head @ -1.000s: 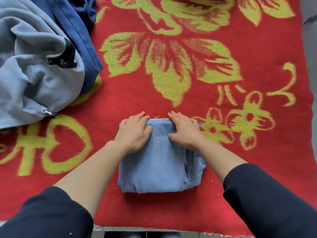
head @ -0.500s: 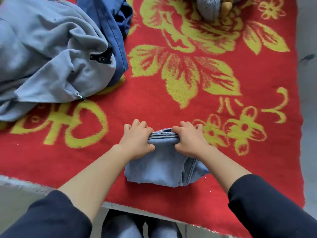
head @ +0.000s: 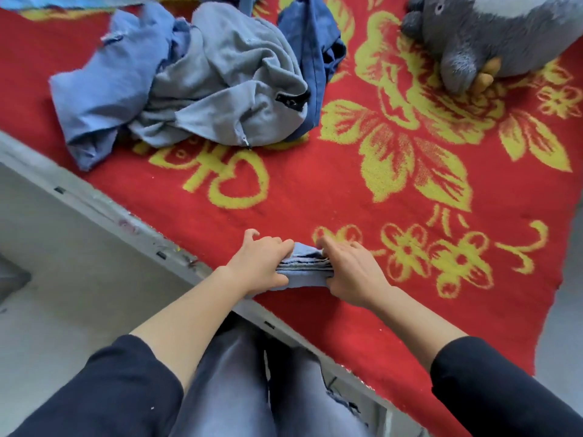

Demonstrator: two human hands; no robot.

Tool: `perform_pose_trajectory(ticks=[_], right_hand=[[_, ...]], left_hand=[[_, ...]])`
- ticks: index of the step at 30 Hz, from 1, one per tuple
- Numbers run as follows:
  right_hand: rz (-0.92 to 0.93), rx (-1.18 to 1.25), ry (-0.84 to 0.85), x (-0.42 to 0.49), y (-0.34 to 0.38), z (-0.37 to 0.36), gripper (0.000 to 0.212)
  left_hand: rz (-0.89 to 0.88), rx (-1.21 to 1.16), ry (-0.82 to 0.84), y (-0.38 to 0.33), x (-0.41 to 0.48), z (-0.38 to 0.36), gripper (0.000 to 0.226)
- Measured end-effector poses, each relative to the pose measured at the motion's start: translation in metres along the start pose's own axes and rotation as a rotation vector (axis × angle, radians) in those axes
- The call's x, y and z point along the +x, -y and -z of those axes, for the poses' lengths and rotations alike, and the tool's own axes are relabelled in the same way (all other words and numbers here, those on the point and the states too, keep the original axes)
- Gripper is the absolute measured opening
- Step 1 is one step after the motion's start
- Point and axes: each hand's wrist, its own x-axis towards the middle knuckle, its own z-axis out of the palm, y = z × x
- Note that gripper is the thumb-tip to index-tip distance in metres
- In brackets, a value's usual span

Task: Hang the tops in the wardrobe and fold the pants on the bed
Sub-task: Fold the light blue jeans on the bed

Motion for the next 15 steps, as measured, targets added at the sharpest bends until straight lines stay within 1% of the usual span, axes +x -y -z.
perform_pose_trajectory(ticks=[2, 3, 5, 8, 12, 15], right_hand=[[0.061, -0.034, 0.044, 0.003, 0.03, 0.006, 0.063], [0.103, -0.036, 0.061, 0.006, 0.047, 0.009, 0.066], [0.227, -0.051, 0.093, 0.014, 0.085, 0.013, 0.061], [0.402, -0.14, 0.132, 0.034, 0.155, 0.012, 0.049], [0.56, -0.169, 0.181, 0.063, 0.268, -0.002, 0.051], [0.688, -0.215, 0.203, 0.079, 0.362, -0.027, 0.043]], left_hand=[[0.068, -0.026, -0.07, 0.009, -0.042, 0.003, 0.03], [0.114, -0.044, -0.104, 0.015, -0.064, 0.005, 0.03], [0.208, -0.057, -0.156, 0.032, -0.106, 0.01, 0.03], [0.365, -0.092, -0.221, 0.069, -0.173, 0.014, 0.027], [0.593, -0.188, -0.317, 0.127, -0.273, -0.005, 0.023], [0.74, -0.263, -0.389, 0.168, -0.354, -0.033, 0.023]])
